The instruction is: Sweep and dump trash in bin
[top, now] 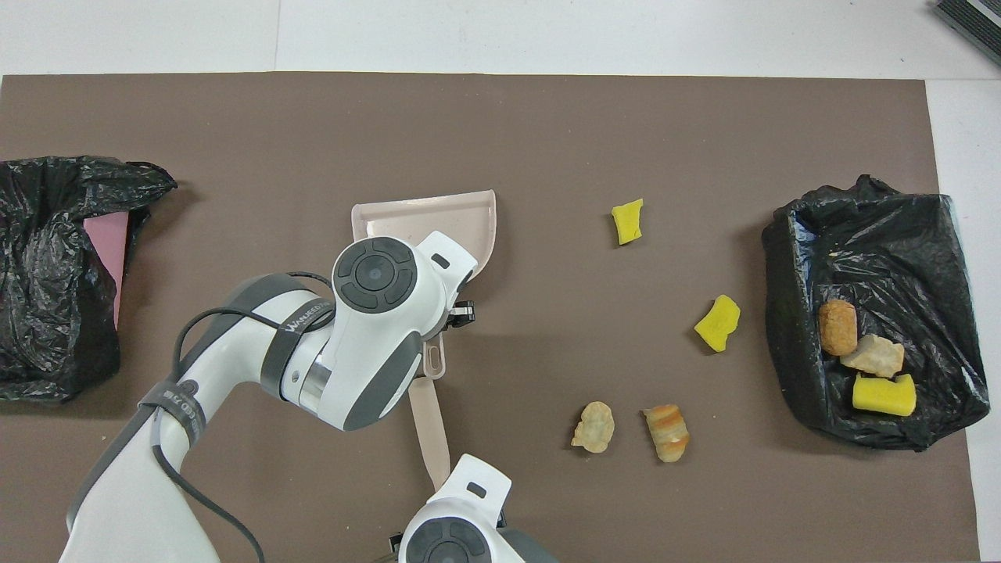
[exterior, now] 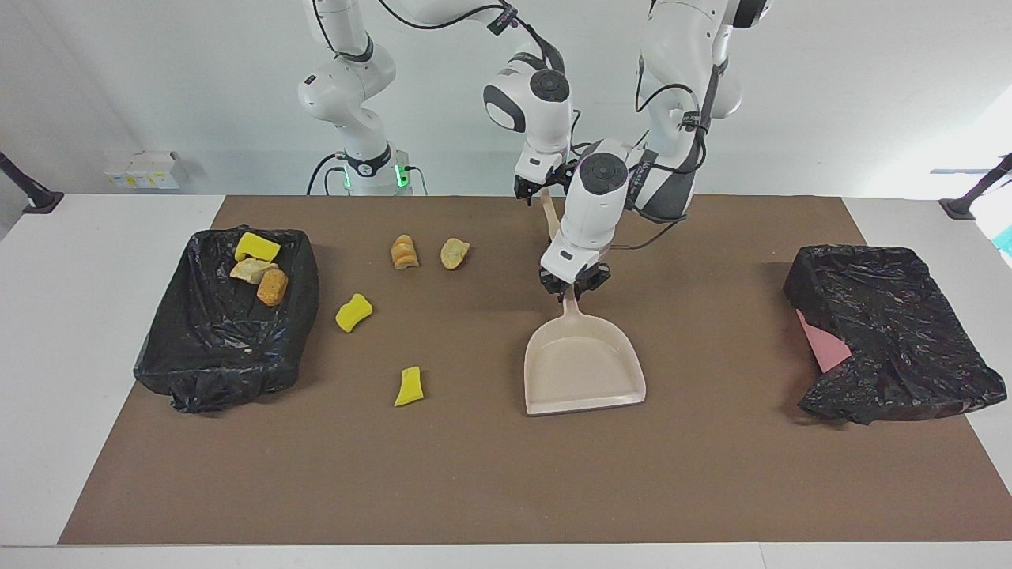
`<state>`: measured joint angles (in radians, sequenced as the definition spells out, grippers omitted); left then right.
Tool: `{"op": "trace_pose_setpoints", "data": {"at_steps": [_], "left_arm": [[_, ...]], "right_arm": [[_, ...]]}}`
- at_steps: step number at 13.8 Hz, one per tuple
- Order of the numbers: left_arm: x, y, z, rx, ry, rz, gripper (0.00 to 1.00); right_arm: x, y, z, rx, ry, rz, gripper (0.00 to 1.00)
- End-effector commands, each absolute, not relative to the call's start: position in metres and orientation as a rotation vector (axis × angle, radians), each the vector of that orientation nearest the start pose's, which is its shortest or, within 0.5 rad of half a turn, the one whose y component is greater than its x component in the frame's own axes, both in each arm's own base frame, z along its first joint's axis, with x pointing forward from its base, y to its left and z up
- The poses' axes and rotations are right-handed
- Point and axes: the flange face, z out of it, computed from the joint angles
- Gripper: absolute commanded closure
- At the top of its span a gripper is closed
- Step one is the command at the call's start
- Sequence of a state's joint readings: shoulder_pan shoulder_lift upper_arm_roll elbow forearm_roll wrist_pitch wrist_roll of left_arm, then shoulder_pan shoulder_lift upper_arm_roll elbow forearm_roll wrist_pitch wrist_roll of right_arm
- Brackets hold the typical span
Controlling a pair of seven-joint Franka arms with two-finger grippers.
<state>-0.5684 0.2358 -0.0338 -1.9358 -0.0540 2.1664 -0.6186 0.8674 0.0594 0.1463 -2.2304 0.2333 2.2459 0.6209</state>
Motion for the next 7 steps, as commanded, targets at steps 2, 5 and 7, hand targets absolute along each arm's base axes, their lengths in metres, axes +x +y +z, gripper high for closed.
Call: {"op": "trace_pose_setpoints", "data": {"at_steps": [2,5,7], "left_arm": [[0.519,-0.324,0.4,-3.195,-0.089,0.006,1.0],[0.55,-0.277,0.425,-3.19,0.085,0.015,1.0],[0.562,-0.242,0.435,-3.184,0.233,0.006,1.0]], "right_arm": [[0.269,0.446,0.338,-2.996,-0.349,0.257,0.29],[0.27,0.447,0.339,-2.993,-0.345,0.25,0.62],[0.269,0.447,0.339,-2.997,-0.335,0.254,1.0]]}}
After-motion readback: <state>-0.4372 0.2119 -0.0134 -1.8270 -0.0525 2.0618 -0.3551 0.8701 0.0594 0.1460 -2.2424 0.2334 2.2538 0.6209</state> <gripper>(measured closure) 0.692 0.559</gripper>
